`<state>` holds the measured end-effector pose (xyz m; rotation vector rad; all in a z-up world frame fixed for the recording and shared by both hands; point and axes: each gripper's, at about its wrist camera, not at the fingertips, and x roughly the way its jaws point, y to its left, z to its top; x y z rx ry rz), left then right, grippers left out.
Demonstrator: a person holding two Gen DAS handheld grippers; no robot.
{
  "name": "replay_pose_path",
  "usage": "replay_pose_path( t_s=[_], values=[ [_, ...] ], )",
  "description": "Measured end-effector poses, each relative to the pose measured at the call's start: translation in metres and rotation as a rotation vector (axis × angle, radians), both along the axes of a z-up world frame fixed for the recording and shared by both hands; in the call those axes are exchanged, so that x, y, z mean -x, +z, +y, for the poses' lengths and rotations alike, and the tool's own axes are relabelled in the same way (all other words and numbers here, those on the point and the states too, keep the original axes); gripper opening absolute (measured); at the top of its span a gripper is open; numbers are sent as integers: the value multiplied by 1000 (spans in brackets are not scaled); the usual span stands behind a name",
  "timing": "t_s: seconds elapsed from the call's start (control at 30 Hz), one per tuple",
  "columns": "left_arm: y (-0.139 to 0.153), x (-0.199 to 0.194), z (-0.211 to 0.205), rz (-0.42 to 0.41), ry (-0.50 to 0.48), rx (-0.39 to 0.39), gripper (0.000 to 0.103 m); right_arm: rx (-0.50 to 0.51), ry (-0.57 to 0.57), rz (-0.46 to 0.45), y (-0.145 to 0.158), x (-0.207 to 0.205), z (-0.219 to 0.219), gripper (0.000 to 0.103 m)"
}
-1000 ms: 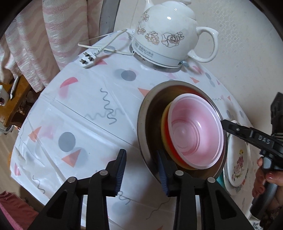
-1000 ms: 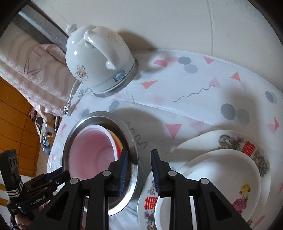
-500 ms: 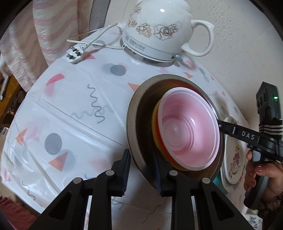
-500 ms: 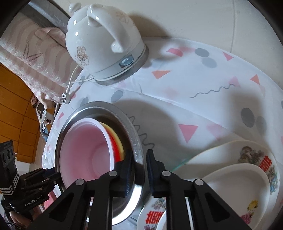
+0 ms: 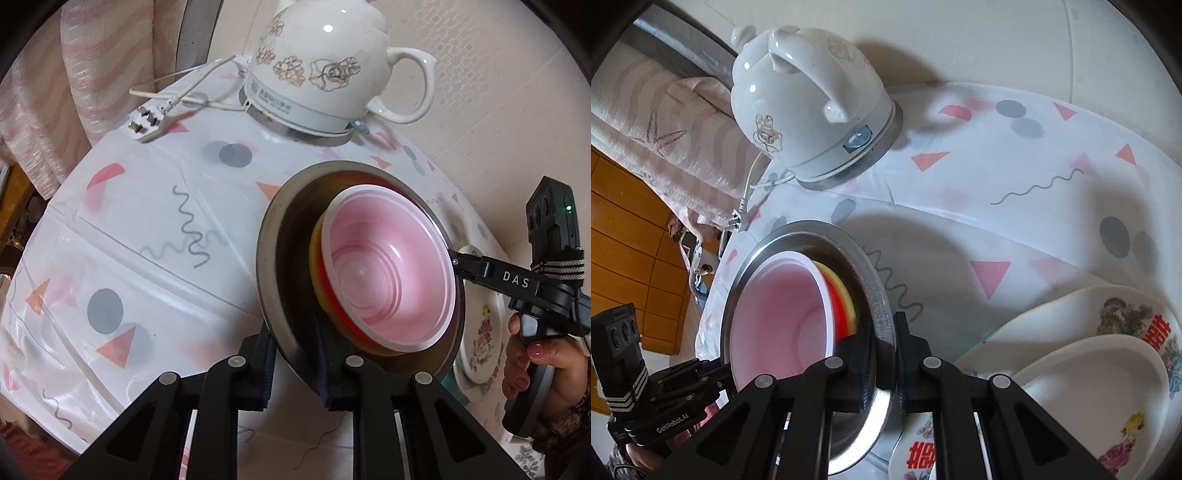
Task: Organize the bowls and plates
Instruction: 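Lift the nested steel bowl with both grippers and carry it onto the plate stack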
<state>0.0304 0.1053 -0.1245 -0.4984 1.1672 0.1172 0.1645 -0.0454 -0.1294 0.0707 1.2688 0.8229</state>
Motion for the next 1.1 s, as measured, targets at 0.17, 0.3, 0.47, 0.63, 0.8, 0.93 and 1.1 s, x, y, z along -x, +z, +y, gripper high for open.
replay_pose_path(
  t_s=[0.17,0.3,0.47,0.63,0.8,0.93,1.1],
  values=[
    [12,-6,-2,-30,-15,-4,19,-32,-32,-15,14,-2,-9,11],
    [21,-14,-6,-55,-34,-2,19,-54,-60,-43,30,-3,-19,11],
    [34,-29,-16,-89,-75,3,19,-79,-116,-77,49,-5,-39,11],
    [42,-44,-30,-114,-132,7,19,-92,-178,-93,58,-4,-64,11],
    [46,-57,-50,-127,-202,12,18,-92,-242,-98,62,0,-92,11],
    [45,-67,-70,-132,-268,20,18,-92,-317,-96,61,5,-119,11],
    [44,-78,-95,-132,-344,24,18,-83,-402,-88,56,11,-149,11]
  ],
)
